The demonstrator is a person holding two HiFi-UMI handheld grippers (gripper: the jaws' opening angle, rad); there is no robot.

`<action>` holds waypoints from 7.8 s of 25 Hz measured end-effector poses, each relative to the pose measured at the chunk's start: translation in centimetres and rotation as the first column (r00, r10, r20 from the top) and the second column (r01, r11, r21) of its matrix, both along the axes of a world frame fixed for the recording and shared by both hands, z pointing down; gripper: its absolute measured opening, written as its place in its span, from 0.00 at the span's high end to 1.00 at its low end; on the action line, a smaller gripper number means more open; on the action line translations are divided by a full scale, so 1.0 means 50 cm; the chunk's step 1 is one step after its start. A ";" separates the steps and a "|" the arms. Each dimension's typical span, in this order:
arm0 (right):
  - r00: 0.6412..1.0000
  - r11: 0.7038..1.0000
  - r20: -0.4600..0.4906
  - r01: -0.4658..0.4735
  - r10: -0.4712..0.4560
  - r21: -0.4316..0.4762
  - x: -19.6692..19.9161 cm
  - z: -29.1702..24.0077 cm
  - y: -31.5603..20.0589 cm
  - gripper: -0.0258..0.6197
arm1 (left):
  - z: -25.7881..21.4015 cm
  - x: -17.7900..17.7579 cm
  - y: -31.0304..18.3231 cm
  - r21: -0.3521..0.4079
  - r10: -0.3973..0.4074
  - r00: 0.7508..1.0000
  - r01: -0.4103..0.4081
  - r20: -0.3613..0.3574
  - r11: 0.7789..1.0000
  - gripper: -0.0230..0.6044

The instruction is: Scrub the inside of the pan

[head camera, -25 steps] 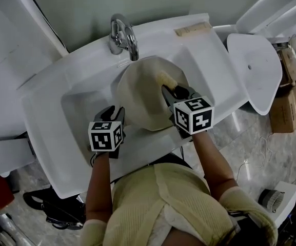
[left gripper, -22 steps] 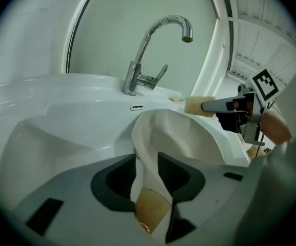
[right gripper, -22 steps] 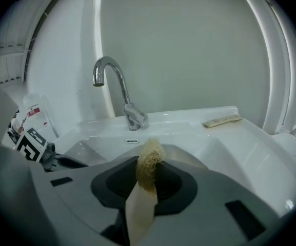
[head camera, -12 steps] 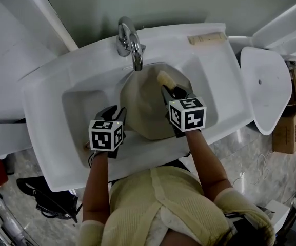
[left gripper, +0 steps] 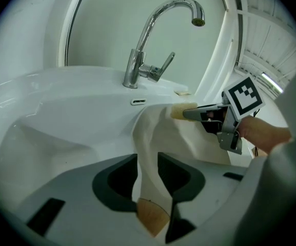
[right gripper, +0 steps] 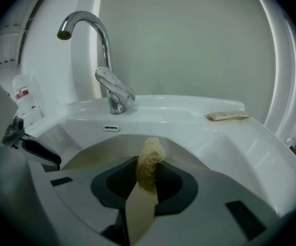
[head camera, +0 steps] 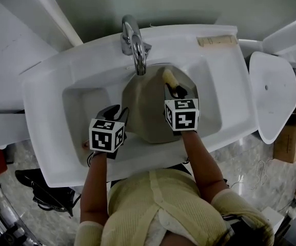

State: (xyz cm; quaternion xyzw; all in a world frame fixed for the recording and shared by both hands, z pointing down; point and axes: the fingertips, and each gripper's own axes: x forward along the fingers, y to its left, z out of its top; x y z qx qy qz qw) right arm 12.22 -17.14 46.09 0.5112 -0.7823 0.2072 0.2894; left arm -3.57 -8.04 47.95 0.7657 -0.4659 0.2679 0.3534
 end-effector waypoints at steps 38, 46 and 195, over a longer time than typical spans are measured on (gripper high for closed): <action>0.938 0.977 -0.281 0.211 -0.204 -0.002 -0.099 0.098 -0.030 0.82 | 0.040 -0.008 -0.027 -0.054 0.016 0.999 -0.014 0.034 0.998 0.80; 0.910 0.948 -0.279 0.318 -0.306 -0.001 -0.146 0.104 -0.012 0.82 | 0.040 -0.007 -0.027 -0.052 0.014 0.999 -0.012 0.033 0.999 0.80; 0.527 0.734 -0.541 0.613 -0.655 -0.292 -0.150 0.201 0.086 0.82 | 0.054 -0.001 -0.020 -0.032 0.021 1.000 -0.020 0.015 0.999 0.80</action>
